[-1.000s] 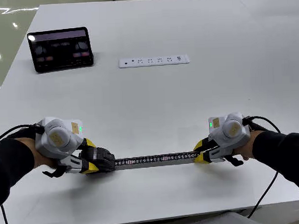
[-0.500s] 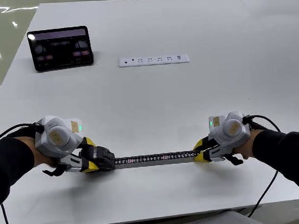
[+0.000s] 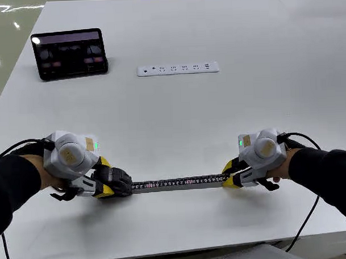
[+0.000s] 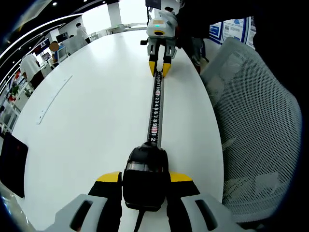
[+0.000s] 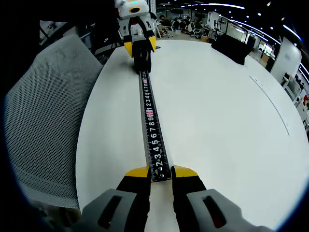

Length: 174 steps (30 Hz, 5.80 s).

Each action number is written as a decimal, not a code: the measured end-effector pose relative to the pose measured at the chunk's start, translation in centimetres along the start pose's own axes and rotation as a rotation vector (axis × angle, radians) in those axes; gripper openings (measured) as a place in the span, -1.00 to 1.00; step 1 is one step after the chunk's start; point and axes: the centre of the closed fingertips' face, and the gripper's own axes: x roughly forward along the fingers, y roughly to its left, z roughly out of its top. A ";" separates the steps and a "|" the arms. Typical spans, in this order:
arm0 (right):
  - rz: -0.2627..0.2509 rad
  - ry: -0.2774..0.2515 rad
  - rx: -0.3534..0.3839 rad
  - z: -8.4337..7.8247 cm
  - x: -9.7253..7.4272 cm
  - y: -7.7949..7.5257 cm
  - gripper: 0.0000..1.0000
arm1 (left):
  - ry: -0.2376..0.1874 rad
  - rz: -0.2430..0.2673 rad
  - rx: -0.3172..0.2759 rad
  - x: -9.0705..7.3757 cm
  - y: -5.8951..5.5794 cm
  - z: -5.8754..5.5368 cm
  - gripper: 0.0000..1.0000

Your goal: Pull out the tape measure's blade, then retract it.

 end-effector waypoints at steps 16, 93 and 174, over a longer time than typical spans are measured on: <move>-0.117 -0.130 0.107 1.6 -2.1 -0.2 -0.24 | -0.140 0.161 -0.334 -2.8 1.8 -1.6 0.30; -0.513 -0.291 0.502 -7.0 -14.3 5.9 1.00 | -0.393 0.454 -0.616 -11.0 -1.9 -7.1 1.00; 0.031 0.068 -0.089 0.5 -1.4 -0.4 0.04 | -0.433 0.728 -0.855 -0.1 2.0 0.3 1.00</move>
